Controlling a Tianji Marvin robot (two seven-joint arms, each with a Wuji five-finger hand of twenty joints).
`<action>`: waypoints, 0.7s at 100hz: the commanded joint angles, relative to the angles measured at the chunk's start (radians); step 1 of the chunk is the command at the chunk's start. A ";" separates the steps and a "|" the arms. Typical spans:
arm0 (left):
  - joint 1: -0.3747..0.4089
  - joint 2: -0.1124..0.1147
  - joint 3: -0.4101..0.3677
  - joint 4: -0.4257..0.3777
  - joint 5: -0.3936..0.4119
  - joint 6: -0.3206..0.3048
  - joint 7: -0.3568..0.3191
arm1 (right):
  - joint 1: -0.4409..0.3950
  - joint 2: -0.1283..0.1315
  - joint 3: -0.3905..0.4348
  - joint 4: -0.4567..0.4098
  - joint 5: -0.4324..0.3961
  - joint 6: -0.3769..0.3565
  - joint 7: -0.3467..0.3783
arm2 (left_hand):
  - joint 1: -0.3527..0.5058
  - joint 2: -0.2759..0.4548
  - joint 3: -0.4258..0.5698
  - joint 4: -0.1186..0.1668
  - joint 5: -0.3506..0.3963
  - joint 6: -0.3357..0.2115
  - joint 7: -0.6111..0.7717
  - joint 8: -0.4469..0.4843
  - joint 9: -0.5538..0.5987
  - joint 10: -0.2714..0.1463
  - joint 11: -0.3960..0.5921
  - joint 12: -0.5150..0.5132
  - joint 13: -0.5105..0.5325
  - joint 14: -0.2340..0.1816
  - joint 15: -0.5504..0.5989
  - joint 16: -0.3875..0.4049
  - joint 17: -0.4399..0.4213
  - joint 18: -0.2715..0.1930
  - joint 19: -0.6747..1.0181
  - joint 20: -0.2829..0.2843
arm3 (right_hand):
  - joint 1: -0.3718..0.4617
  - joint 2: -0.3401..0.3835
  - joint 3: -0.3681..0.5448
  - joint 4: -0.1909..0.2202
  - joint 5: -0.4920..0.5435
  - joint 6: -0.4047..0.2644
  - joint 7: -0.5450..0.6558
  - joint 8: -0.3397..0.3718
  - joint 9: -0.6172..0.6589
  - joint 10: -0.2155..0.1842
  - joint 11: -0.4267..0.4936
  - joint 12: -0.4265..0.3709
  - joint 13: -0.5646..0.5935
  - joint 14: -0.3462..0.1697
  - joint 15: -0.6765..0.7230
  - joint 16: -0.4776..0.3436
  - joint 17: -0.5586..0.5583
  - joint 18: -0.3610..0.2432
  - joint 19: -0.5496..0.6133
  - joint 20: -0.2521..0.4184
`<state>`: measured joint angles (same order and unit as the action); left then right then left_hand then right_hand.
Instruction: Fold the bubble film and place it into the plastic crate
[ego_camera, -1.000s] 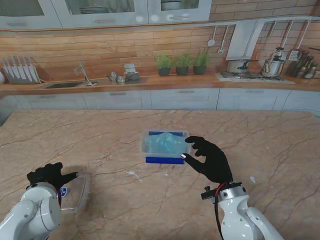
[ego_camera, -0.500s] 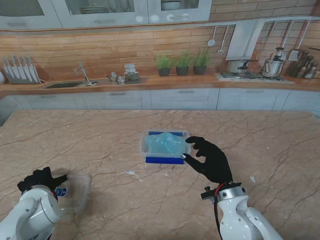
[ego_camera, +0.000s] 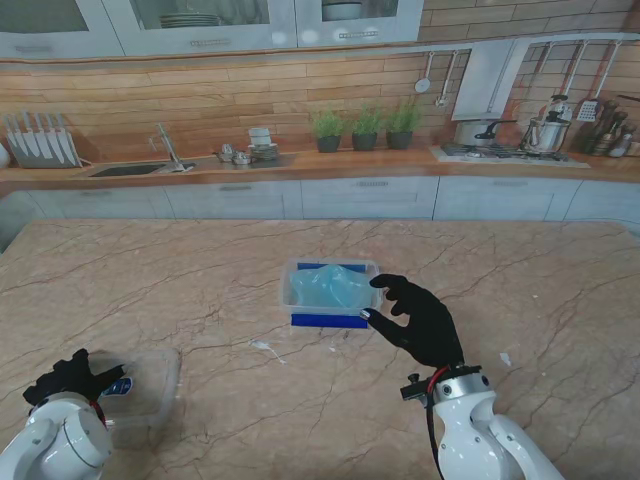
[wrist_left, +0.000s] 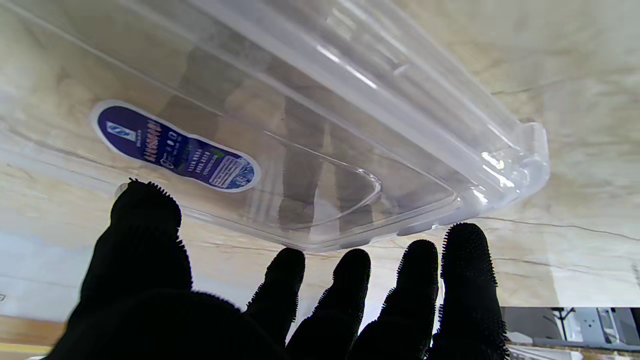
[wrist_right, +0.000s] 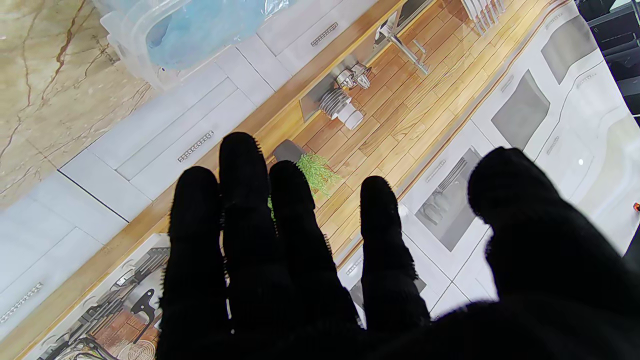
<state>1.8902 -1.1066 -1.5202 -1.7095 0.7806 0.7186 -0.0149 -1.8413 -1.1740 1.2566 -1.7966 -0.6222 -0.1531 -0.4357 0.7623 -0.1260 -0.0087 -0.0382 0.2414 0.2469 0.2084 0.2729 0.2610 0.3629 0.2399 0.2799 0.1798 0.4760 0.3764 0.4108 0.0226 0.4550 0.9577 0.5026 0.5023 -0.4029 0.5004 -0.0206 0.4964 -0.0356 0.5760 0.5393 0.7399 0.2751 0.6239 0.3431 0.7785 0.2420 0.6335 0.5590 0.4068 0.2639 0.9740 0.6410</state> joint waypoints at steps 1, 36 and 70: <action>0.024 -0.003 -0.001 -0.002 0.004 0.013 -0.002 | 0.000 -0.004 -0.003 0.000 -0.002 -0.004 0.000 | 0.028 0.004 0.004 0.033 -0.003 0.004 0.049 0.016 -0.033 -0.004 0.020 -0.003 -0.004 0.034 0.007 -0.002 -0.003 -0.003 -0.002 -0.005 | 0.003 0.069 -0.022 0.037 0.004 0.005 -0.018 0.013 -0.010 0.005 0.011 0.004 -0.013 0.012 0.022 0.011 -0.014 -0.015 -0.019 0.027; 0.057 -0.019 -0.003 -0.023 -0.085 0.011 0.033 | 0.036 -0.002 -0.003 0.023 0.046 -0.014 0.048 | 0.108 -0.064 0.039 0.047 0.022 0.029 0.132 0.019 0.156 0.052 0.148 0.085 0.238 0.046 0.265 0.115 0.165 0.003 0.224 0.128 | 0.004 0.073 -0.025 0.039 0.007 0.005 -0.017 0.014 -0.012 0.006 0.013 0.004 -0.015 0.014 0.026 0.011 -0.016 -0.013 -0.017 0.029; 0.000 0.018 0.080 -0.011 -0.030 -0.012 -0.098 | 0.033 -0.003 -0.001 0.016 0.049 -0.010 0.047 | 0.106 -0.166 0.323 0.029 0.139 0.020 0.328 0.145 0.203 0.020 0.259 0.265 0.325 0.002 0.412 0.235 0.238 -0.050 0.349 0.215 | 0.003 0.084 -0.029 0.041 0.017 0.004 -0.018 0.014 -0.010 0.009 0.011 0.003 -0.017 0.018 0.027 0.012 -0.020 -0.010 -0.016 0.029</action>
<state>1.8722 -1.0784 -1.4709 -1.7500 0.7753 0.7199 -0.0852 -1.8016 -1.1734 1.2565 -1.7719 -0.5703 -0.1619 -0.3856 0.8633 -0.2501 0.2392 -0.0380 0.2698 0.2770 0.3896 0.3775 0.4370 0.4313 0.4454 0.5211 0.3794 0.5535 0.6907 0.6158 0.2516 0.4524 1.2537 0.6914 0.5030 -0.3699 0.4908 -0.0193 0.5016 -0.0353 0.5760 0.5396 0.7399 0.2764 0.6239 0.3431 0.7725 0.2461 0.6445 0.5594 0.3964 0.2639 0.9737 0.6498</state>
